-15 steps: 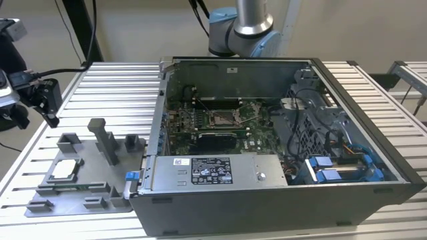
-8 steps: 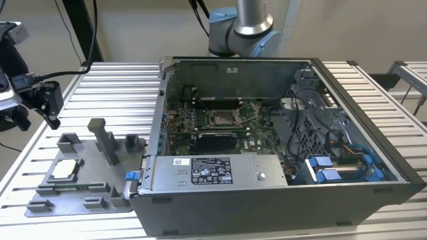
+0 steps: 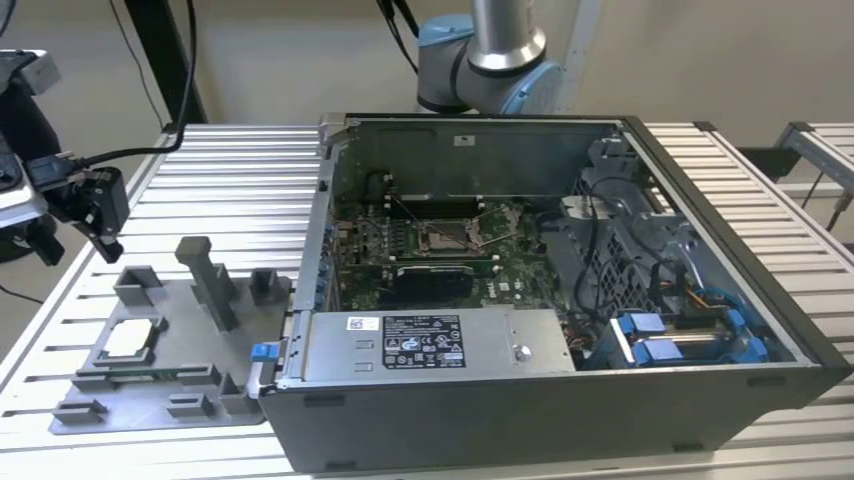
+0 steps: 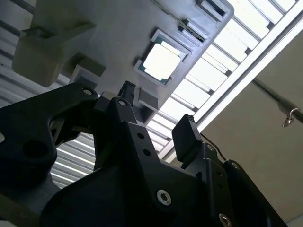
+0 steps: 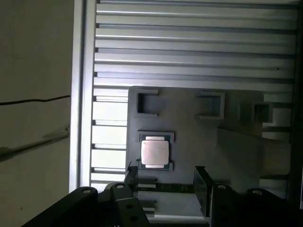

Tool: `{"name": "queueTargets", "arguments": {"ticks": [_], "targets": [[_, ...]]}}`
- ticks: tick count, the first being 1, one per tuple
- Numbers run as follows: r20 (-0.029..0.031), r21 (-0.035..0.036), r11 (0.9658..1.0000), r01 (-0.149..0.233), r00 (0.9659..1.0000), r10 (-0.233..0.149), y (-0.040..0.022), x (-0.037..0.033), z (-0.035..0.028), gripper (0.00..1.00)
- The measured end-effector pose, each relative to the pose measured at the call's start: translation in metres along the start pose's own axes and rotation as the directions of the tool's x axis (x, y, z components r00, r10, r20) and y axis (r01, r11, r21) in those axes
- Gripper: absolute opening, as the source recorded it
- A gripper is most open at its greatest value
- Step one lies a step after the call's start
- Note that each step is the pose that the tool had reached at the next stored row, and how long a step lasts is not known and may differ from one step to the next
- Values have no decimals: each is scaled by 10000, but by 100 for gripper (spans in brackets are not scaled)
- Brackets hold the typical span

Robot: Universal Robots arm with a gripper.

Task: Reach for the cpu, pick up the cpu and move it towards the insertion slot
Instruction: 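Pick up the cpu and move it towards the insertion slot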

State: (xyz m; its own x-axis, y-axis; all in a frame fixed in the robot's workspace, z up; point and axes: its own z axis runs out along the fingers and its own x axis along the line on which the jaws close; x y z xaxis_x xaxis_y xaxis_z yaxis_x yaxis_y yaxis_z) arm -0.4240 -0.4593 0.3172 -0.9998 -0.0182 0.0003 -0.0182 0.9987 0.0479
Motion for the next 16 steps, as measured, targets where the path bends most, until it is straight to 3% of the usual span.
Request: {"name": "queueTargets", "arguments": {"ticks": [16], "targets": [[1,-1,10000,0,10000,0,-2,0,47,0]]}}
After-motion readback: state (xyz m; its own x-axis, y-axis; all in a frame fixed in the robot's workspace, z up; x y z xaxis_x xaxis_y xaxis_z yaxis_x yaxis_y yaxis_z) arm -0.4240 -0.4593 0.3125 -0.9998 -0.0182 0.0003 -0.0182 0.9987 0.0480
